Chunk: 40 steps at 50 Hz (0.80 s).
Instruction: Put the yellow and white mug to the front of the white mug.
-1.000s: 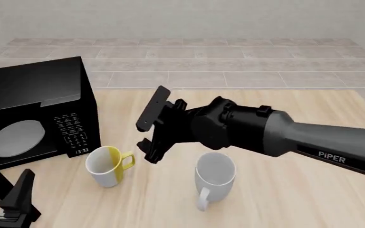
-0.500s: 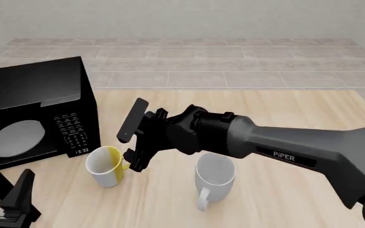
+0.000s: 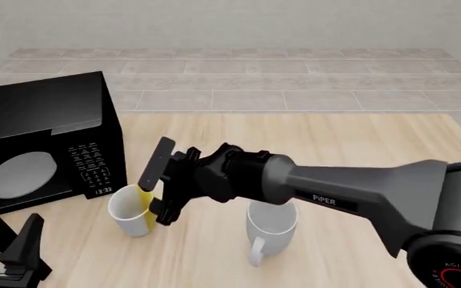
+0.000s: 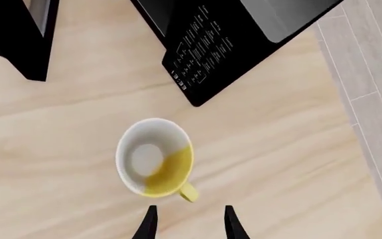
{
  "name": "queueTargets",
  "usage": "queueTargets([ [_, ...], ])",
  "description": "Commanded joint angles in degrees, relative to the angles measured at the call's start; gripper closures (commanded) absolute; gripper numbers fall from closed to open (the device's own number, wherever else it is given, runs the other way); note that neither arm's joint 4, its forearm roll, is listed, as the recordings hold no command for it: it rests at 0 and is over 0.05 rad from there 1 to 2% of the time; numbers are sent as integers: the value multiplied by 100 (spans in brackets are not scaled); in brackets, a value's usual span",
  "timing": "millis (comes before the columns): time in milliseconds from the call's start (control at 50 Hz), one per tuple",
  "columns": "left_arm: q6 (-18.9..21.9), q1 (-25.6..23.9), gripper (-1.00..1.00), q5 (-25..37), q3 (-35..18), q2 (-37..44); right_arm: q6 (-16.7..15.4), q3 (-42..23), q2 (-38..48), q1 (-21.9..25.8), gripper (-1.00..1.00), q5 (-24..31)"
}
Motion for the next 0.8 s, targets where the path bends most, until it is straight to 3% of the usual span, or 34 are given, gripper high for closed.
queueTargets([
  [20,-1,1,-100,0,0,0,-40,-36,251,15,-100,-75],
  [800,1,0,-100,0,0,0,-354,-323,918,-225,-100,0],
])
